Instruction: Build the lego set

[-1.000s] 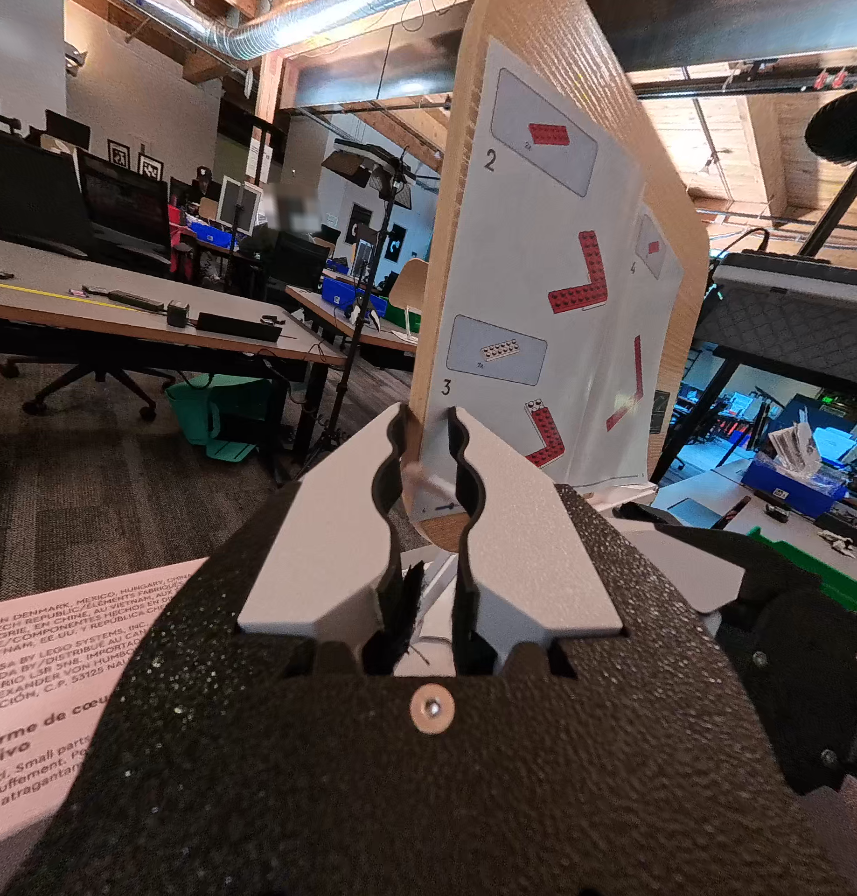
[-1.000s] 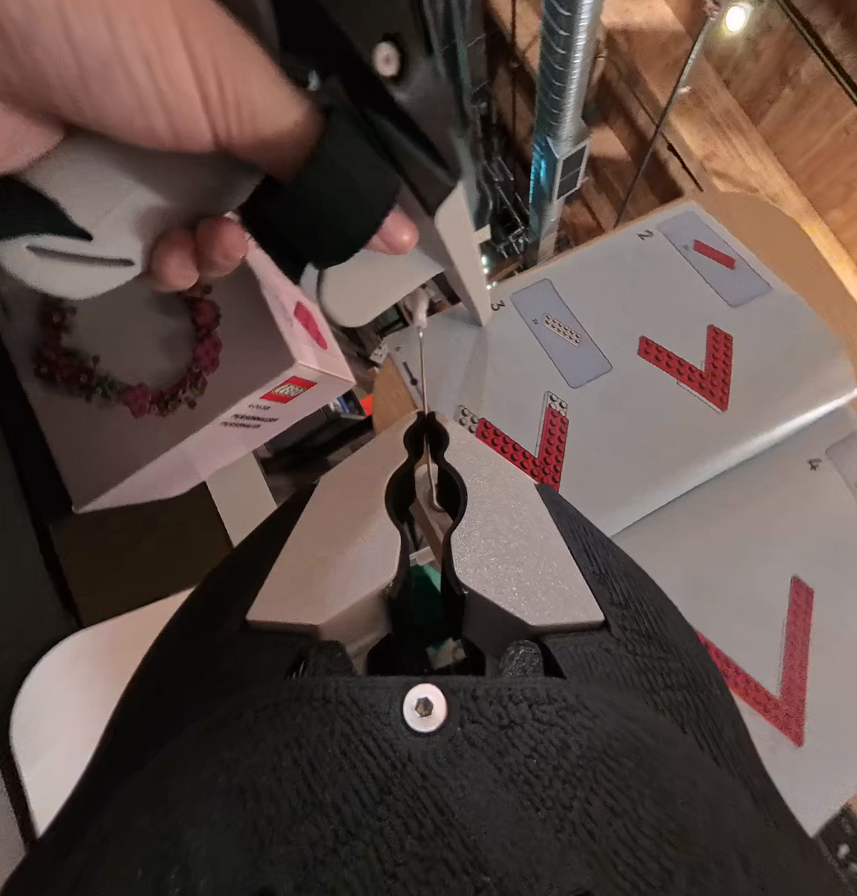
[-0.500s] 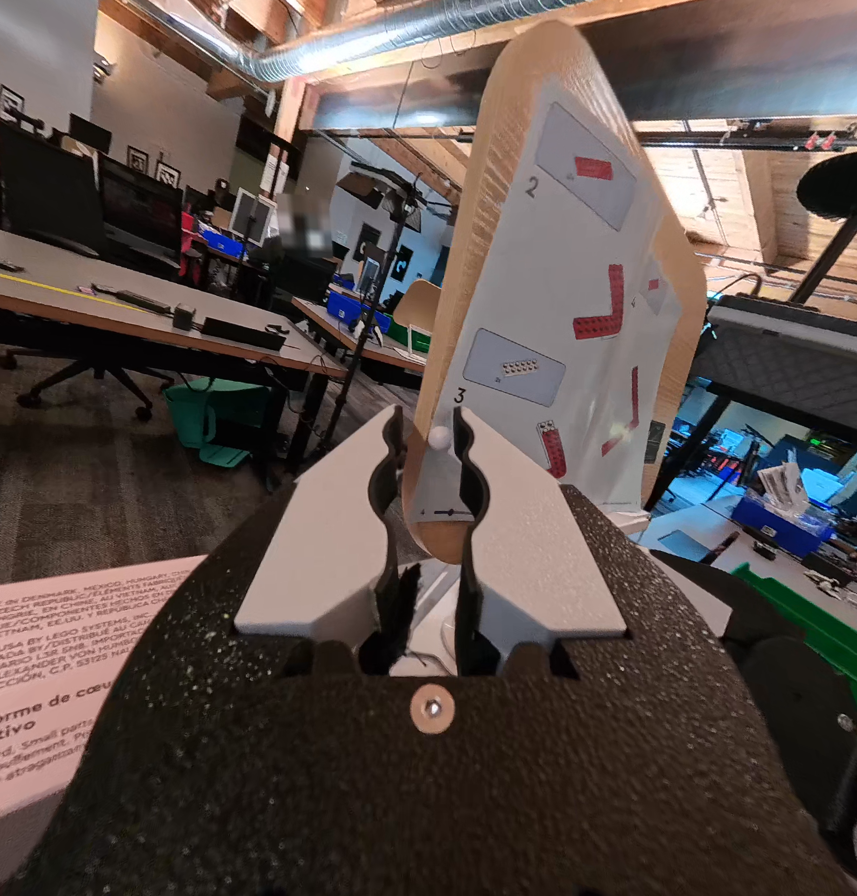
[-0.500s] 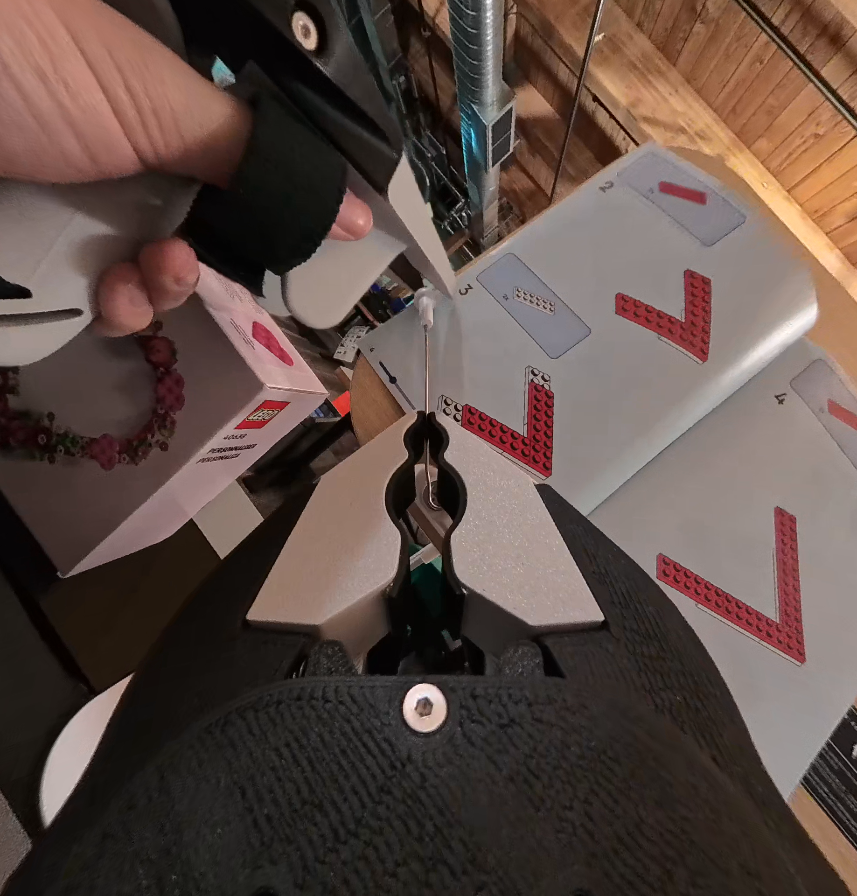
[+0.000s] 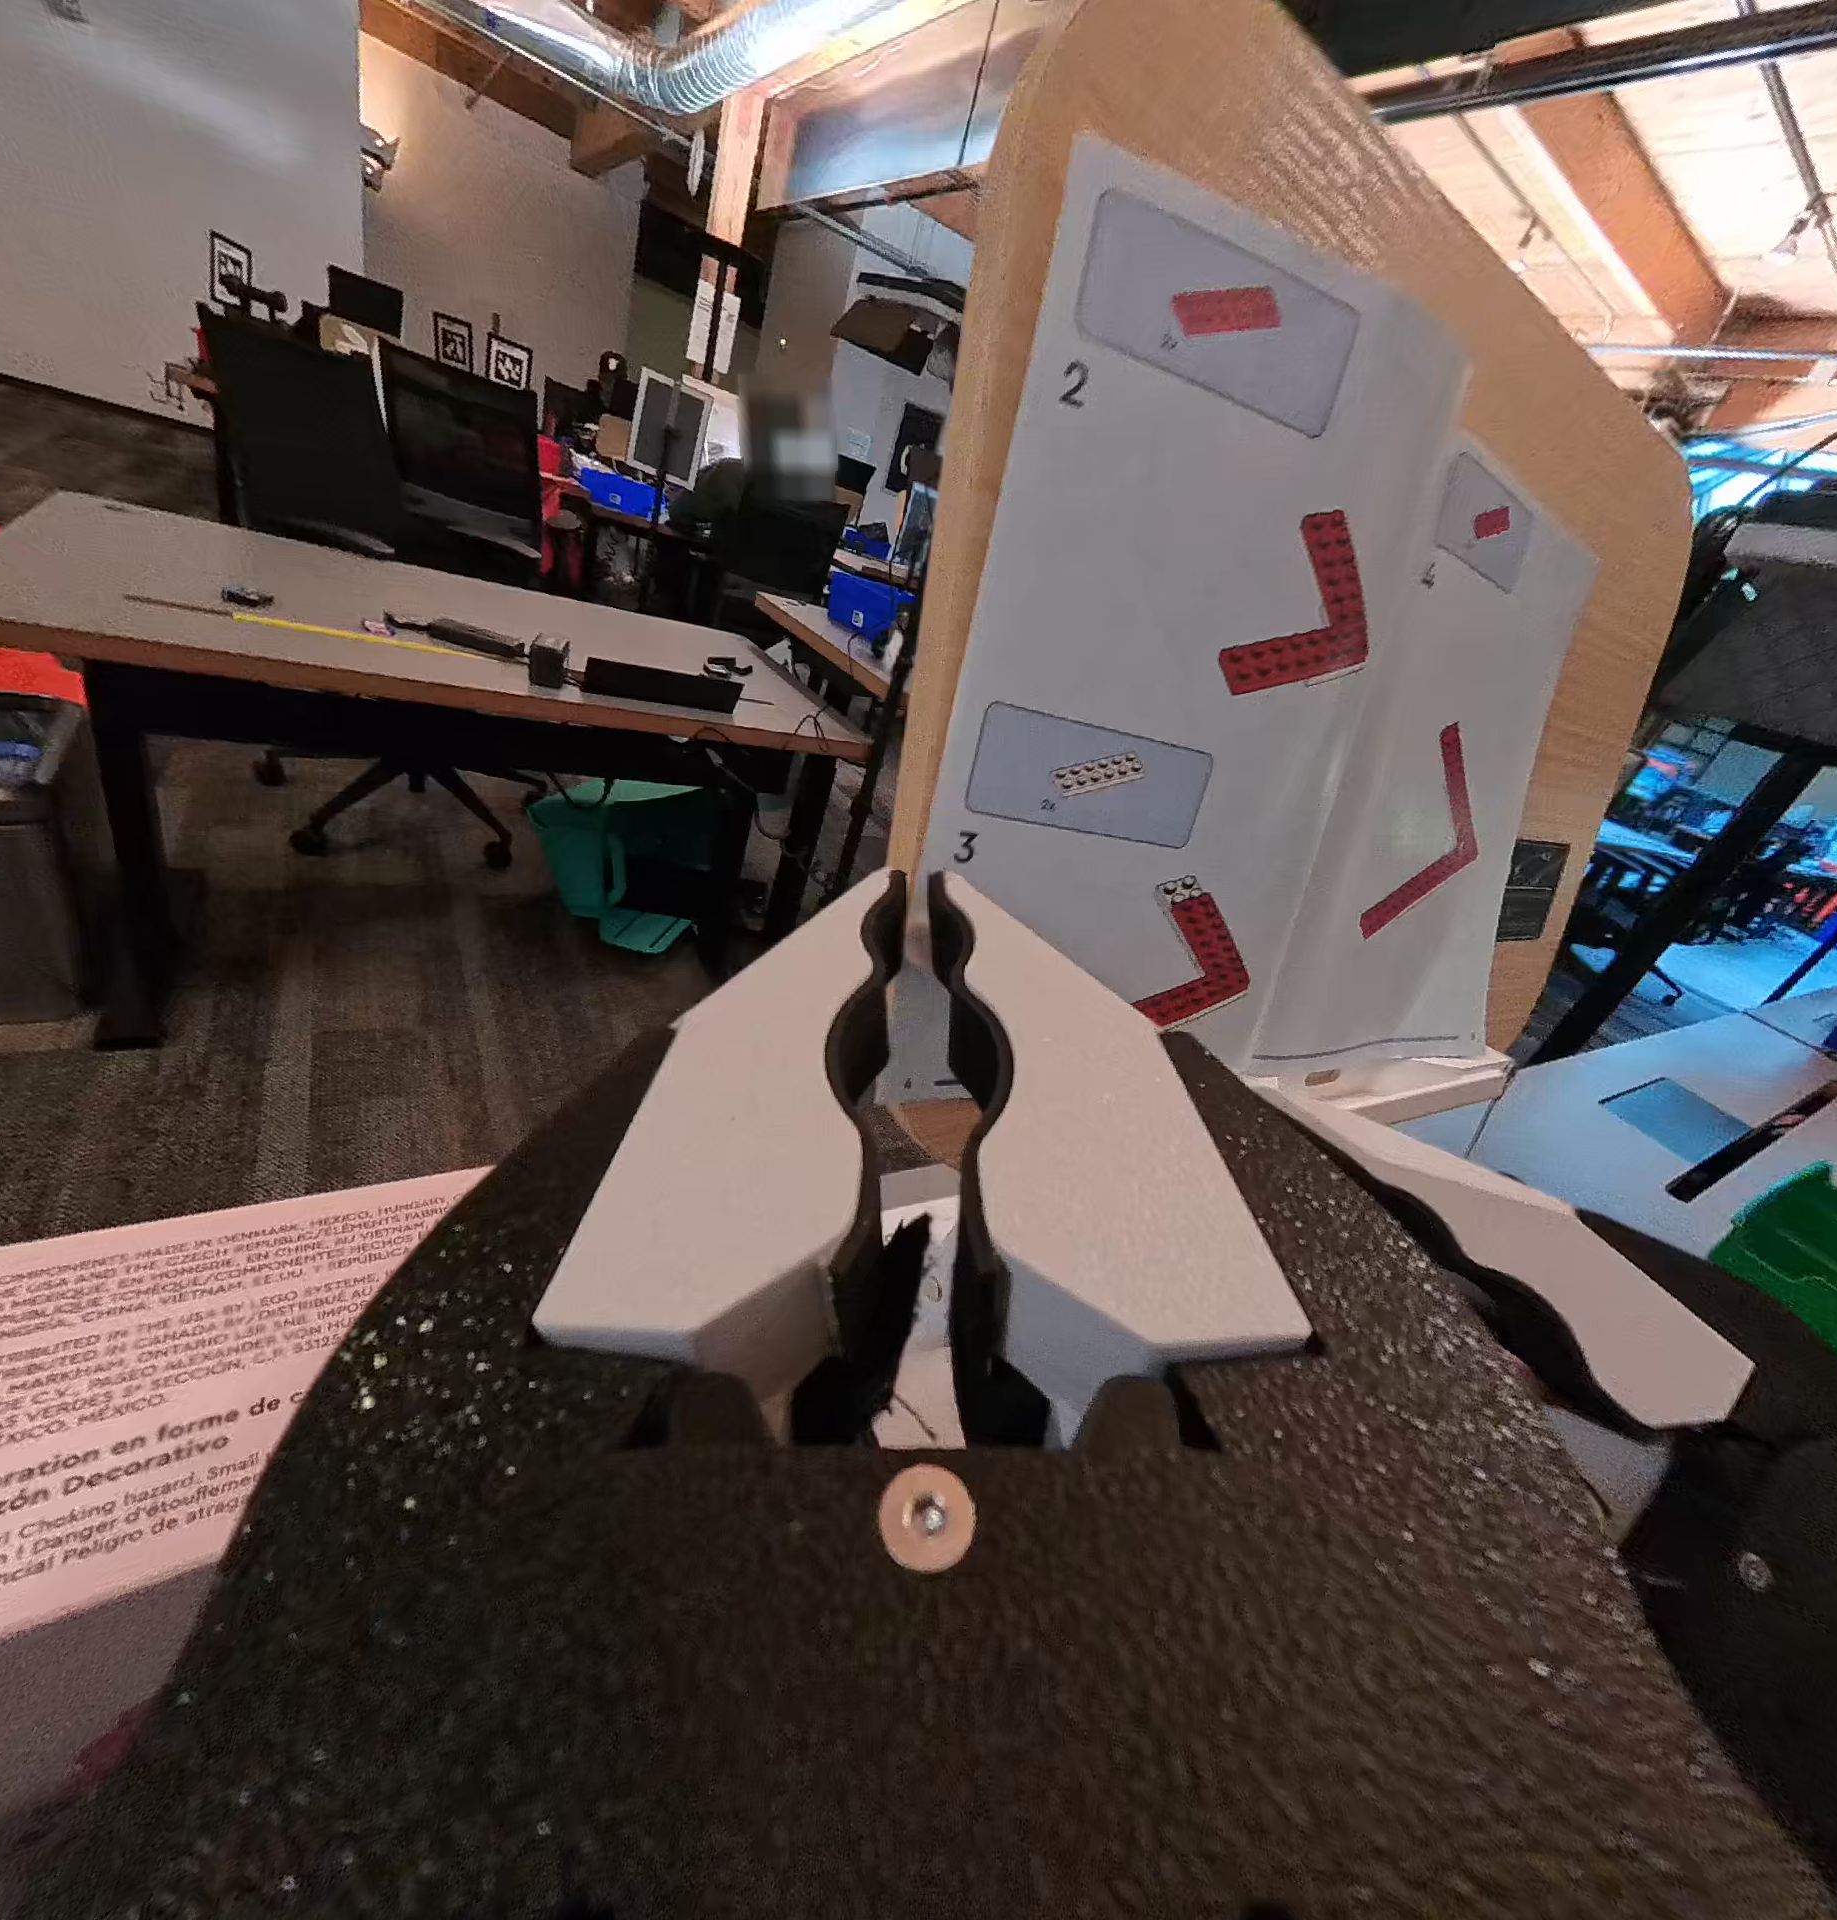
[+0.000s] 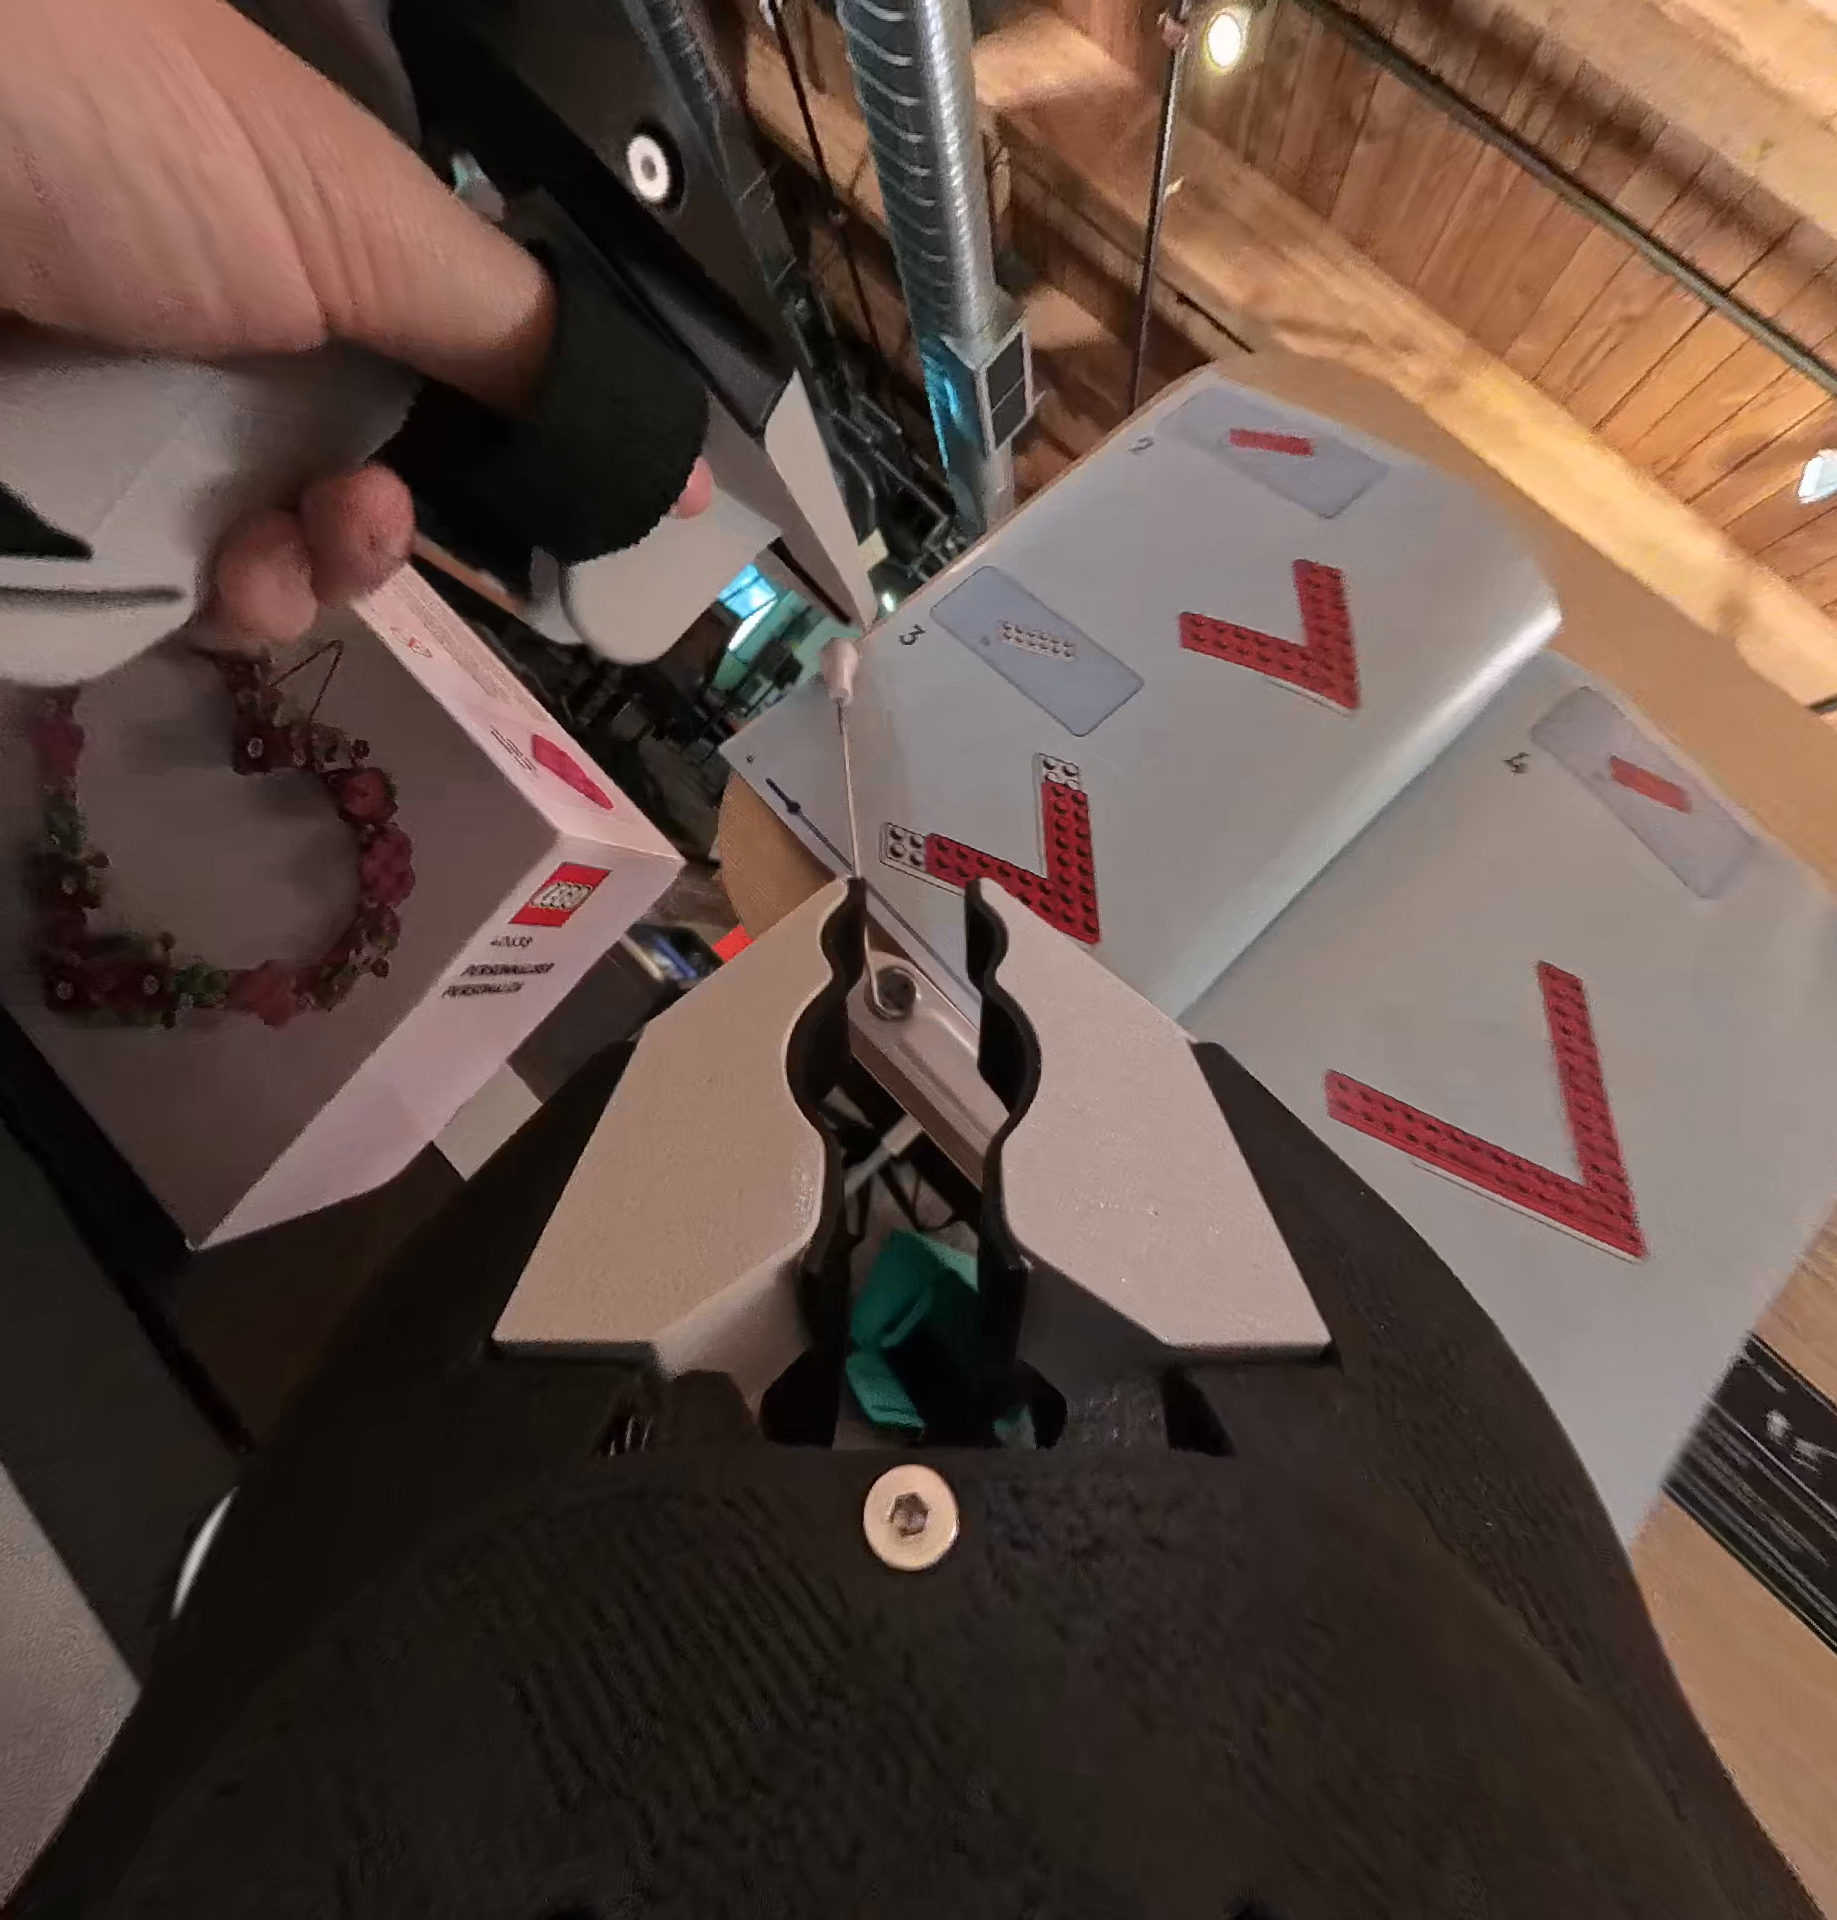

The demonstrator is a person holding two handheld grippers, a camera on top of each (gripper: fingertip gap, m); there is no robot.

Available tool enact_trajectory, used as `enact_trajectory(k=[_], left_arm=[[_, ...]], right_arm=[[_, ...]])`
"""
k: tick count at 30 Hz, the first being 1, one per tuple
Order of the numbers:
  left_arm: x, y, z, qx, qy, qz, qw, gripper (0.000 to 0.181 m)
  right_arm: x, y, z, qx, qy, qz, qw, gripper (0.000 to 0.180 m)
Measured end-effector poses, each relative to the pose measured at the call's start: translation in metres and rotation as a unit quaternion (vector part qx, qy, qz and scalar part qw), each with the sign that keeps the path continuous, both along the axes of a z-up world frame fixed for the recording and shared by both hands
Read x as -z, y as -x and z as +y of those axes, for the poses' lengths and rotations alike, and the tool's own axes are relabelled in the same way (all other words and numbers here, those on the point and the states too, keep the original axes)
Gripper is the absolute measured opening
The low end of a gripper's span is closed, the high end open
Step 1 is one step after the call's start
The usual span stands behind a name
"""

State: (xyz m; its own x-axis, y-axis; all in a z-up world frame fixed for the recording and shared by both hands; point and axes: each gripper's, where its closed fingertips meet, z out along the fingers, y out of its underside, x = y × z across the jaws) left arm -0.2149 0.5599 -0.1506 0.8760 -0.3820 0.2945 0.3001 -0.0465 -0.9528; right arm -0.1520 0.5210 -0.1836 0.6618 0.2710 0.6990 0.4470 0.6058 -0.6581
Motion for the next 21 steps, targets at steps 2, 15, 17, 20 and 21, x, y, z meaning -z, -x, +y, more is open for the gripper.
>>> enact_trajectory(k=[2,15,17,20,21], left_arm=[[-0.007,0.000,-0.005,-0.008,-0.007,0.010,1.000,0.006],[-0.101,0.004,-0.097,-0.115,-0.137,0.093,0.980,0.017],[-0.117,-0.005,-0.124,-0.123,-0.166,0.109,0.972,0.017],[-0.131,-0.024,-0.159,-0.129,-0.203,0.123,0.963,0.015],[-0.131,-0.029,-0.167,-0.131,-0.206,0.128,0.961,0.013]], right_arm=[[0.000,-0.011,-0.007,0.004,-0.022,0.000,1.000,0.018],[-0.081,-0.043,-0.059,0.013,-0.132,0.005,0.991,0.016],[-0.099,-0.062,-0.067,0.015,-0.100,0.037,0.994,0.017],[-0.107,-0.092,-0.078,-0.011,-0.019,0.099,0.995,0.018],[-0.105,-0.103,-0.080,-0.009,0.004,0.108,0.994,0.019]])
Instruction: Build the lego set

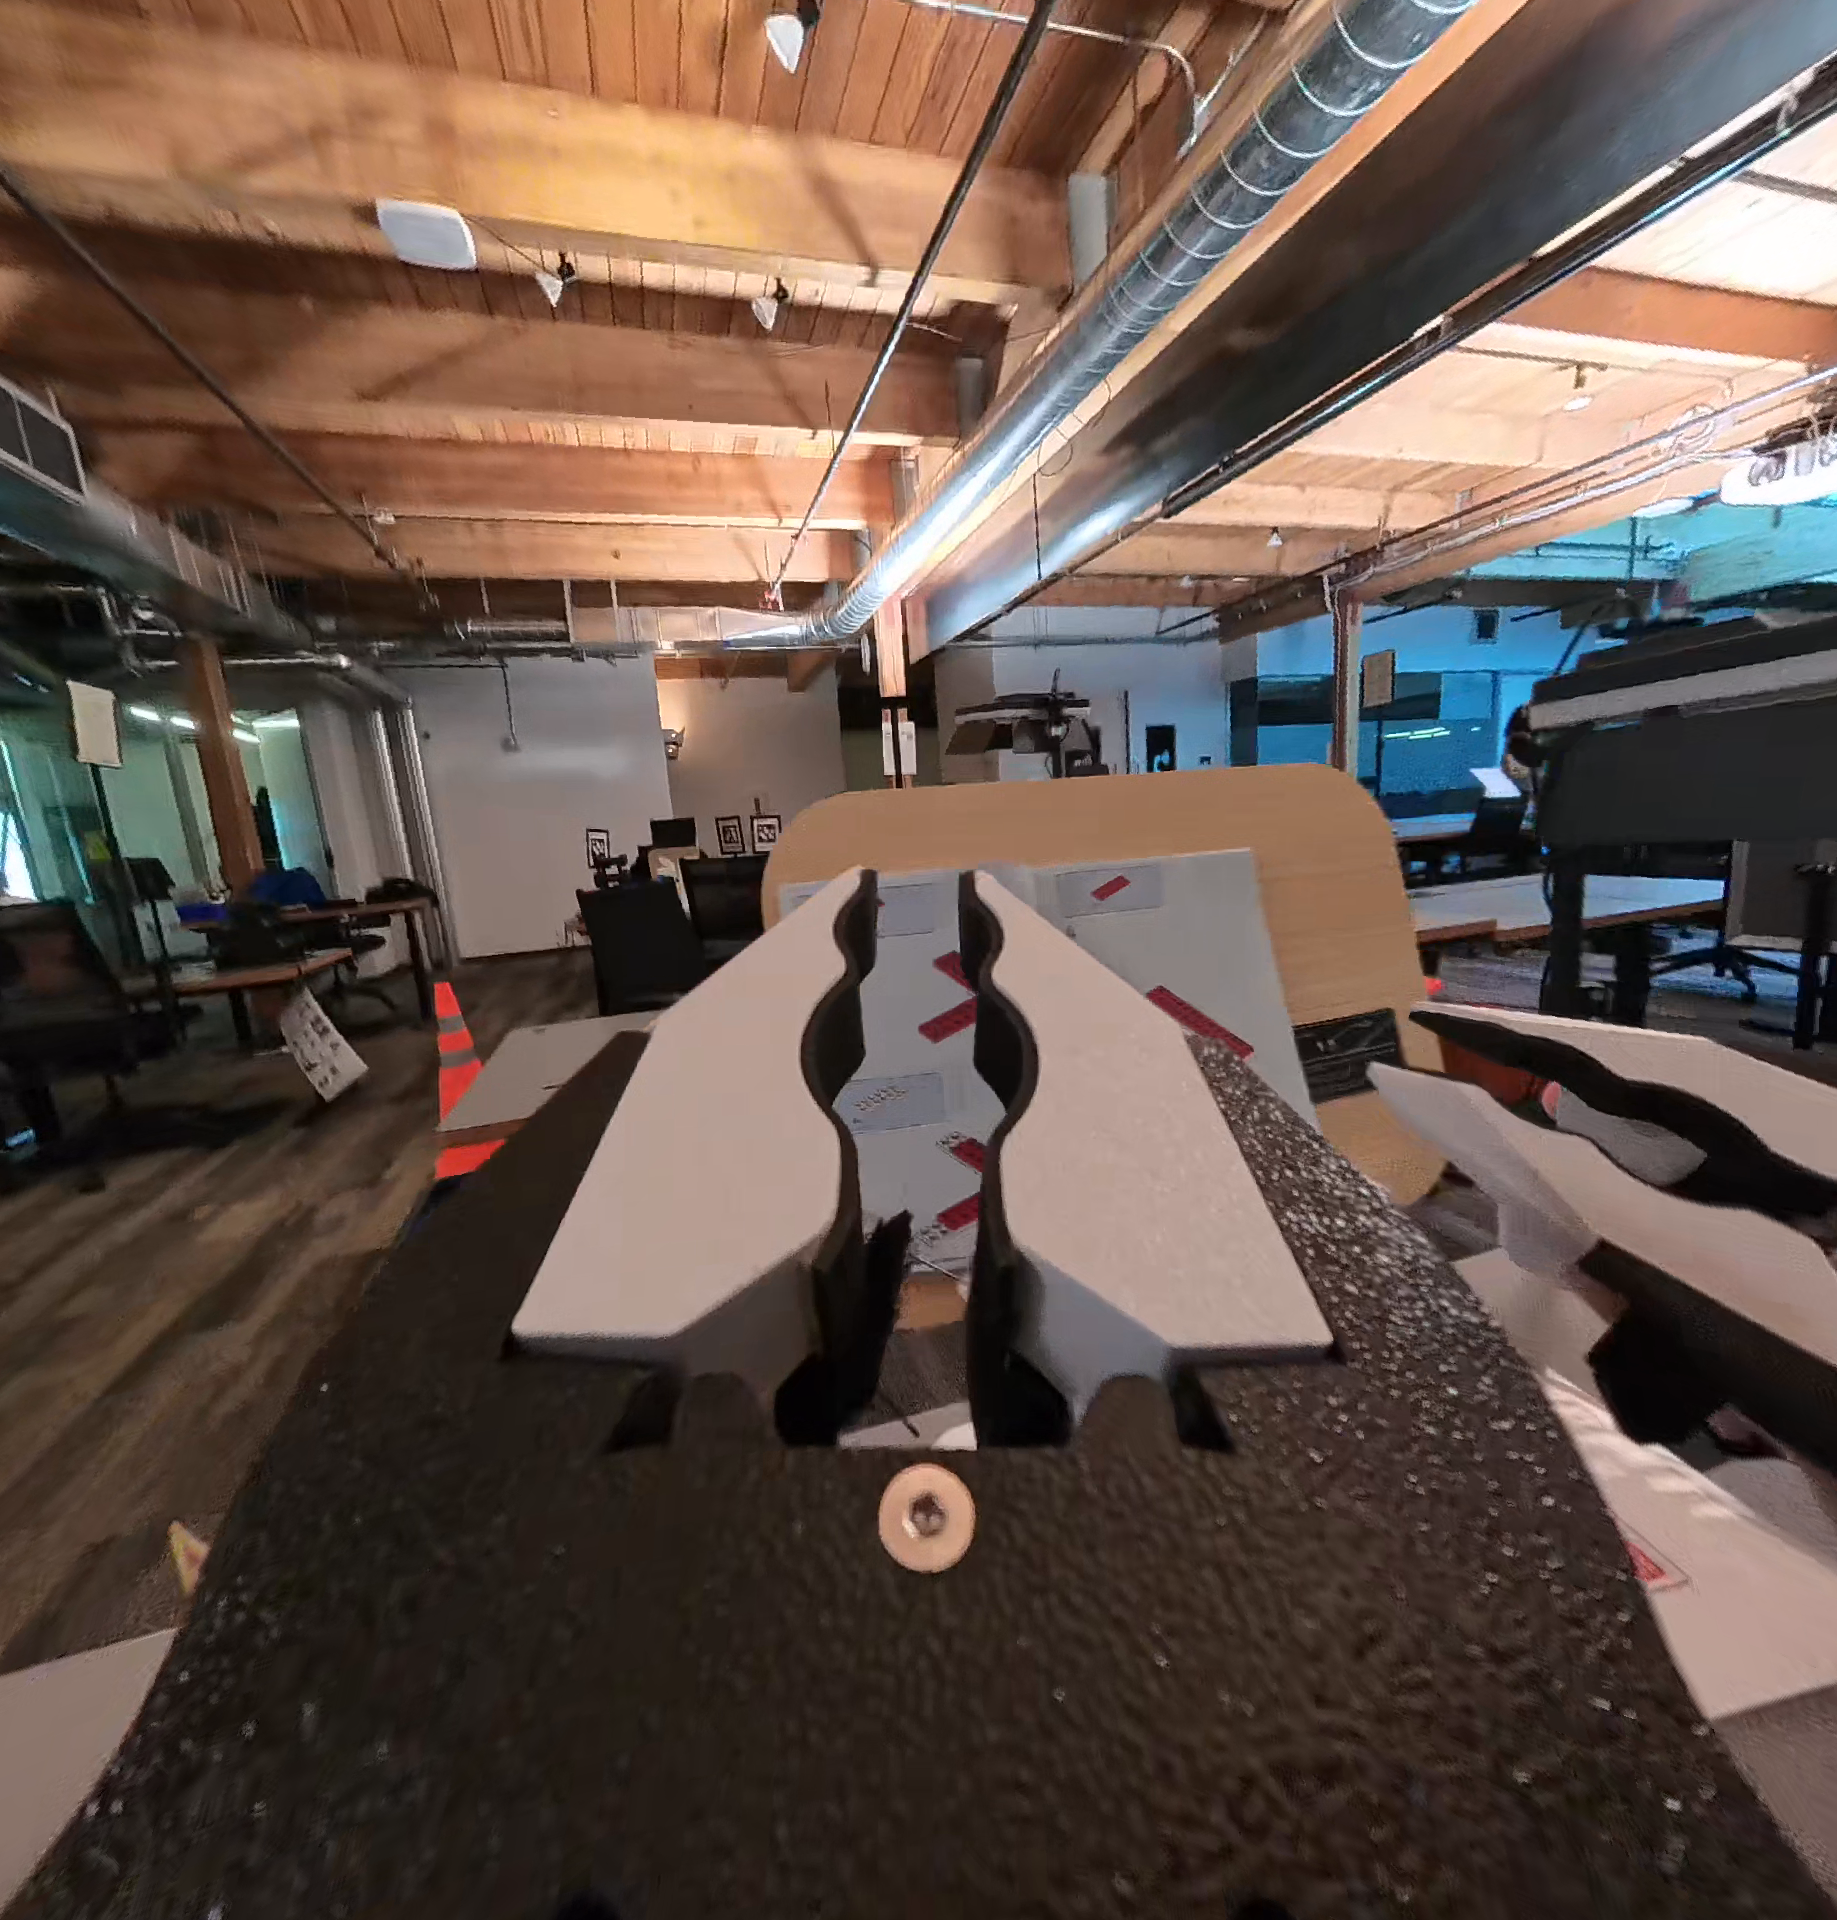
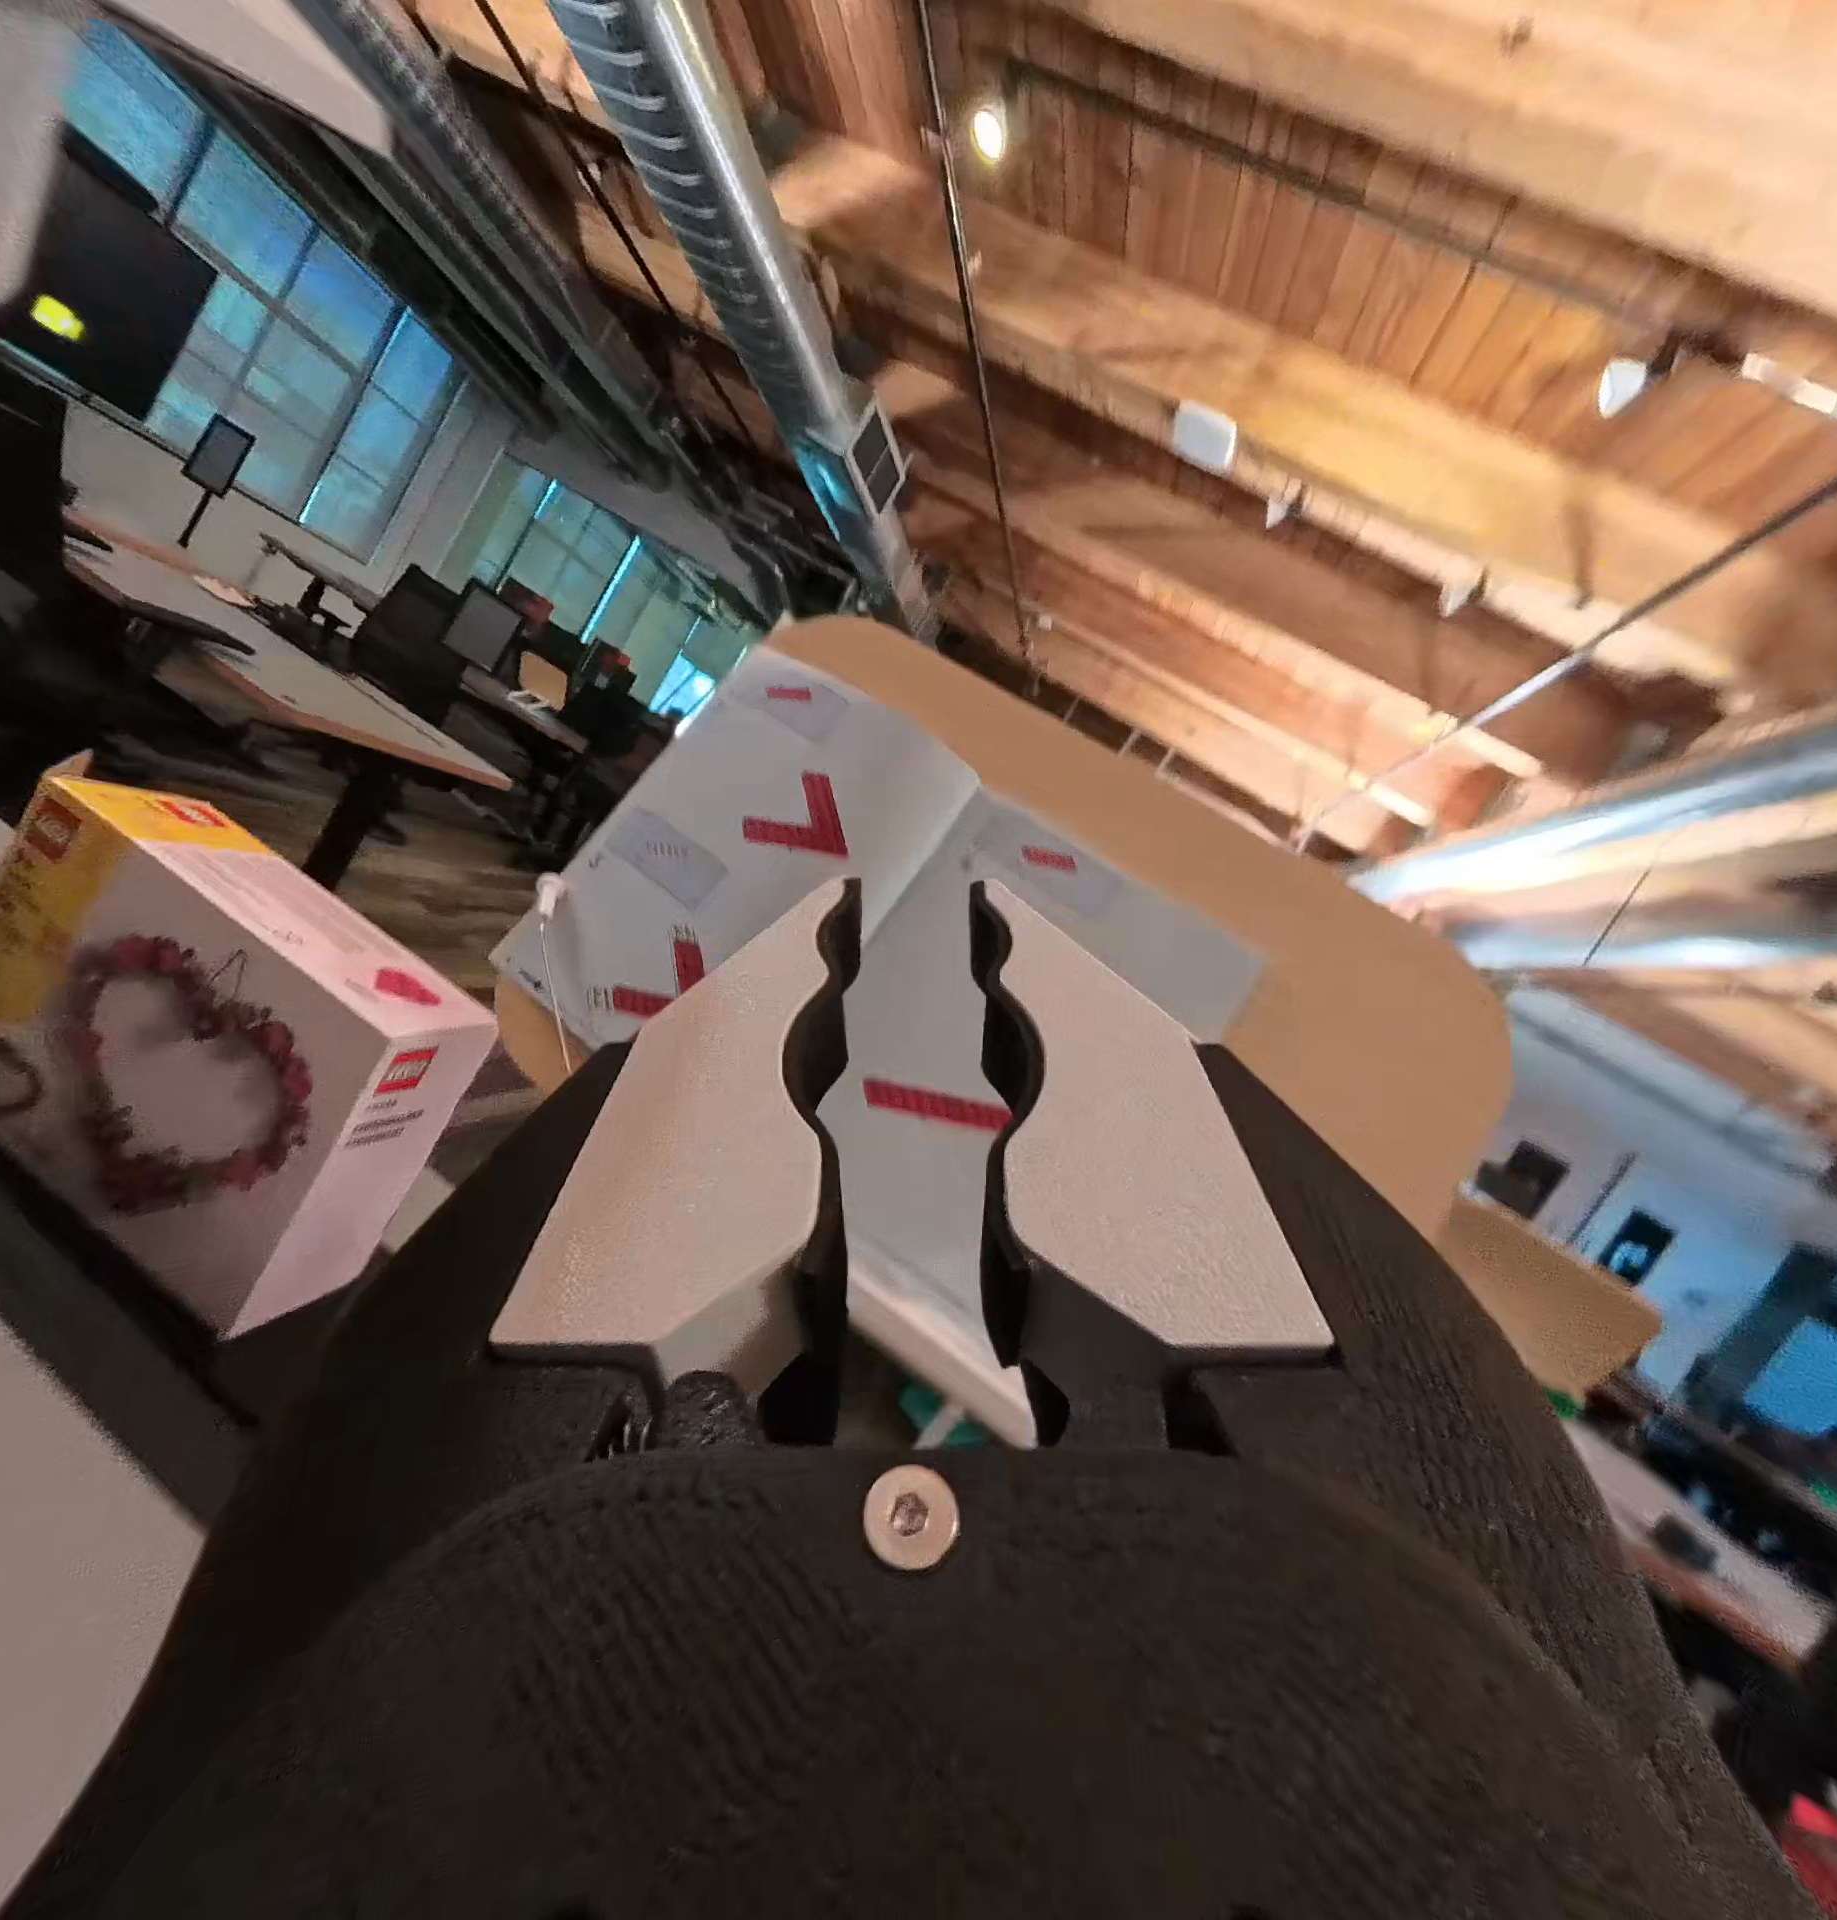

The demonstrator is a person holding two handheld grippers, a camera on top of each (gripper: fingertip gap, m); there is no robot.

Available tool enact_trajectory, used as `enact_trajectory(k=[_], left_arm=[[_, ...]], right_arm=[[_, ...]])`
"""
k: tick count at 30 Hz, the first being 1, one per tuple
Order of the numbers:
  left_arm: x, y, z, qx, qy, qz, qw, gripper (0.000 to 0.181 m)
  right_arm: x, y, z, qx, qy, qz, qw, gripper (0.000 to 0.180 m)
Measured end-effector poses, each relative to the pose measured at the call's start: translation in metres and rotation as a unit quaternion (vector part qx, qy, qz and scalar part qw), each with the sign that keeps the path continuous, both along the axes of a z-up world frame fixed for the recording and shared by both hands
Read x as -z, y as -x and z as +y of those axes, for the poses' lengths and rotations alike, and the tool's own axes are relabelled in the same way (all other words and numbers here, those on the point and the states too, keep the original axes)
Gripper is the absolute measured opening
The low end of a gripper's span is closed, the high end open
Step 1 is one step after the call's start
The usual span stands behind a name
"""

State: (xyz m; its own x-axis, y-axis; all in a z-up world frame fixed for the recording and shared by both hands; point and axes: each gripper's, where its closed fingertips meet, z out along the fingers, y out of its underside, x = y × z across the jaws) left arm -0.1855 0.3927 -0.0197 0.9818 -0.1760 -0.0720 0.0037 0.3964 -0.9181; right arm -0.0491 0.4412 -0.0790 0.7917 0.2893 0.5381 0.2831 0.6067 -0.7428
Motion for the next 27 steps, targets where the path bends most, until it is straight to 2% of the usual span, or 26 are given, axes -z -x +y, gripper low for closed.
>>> enact_trajectory(k=[4,8,12,14,20,25,27], left_arm=[[0.012,-0.022,-0.025,0.014,0.012,-0.003,1.000,0.006],[0.040,-0.049,-0.040,0.056,0.071,-0.012,0.996,0.008],[0.073,-0.105,-0.073,0.166,0.136,-0.041,0.976,0.014],[0.094,-0.128,-0.088,0.188,0.168,-0.027,0.967,0.017],[0.176,-0.135,-0.115,0.123,0.252,0.082,0.956,0.027],[0.245,-0.111,-0.139,0.074,0.280,0.122,0.949,0.043],[0.264,-0.097,-0.148,0.050,0.277,0.132,0.951,0.043]], right_arm=[[0.017,-0.039,-0.013,0.005,0.075,0.021,0.997,0.020],[0.038,-0.070,-0.039,0.015,0.132,0.026,0.991,0.020],[0.065,-0.097,-0.072,0.023,0.176,0.038,0.983,0.021],[0.084,-0.107,-0.088,0.019,0.207,0.045,0.977,0.022],[0.143,-0.132,-0.132,0.021,0.283,0.051,0.958,0.025],[0.172,-0.141,-0.161,0.021,0.285,0.059,0.956,0.026],[0.180,-0.141,-0.167,0.021,0.277,0.063,0.959,0.026]])
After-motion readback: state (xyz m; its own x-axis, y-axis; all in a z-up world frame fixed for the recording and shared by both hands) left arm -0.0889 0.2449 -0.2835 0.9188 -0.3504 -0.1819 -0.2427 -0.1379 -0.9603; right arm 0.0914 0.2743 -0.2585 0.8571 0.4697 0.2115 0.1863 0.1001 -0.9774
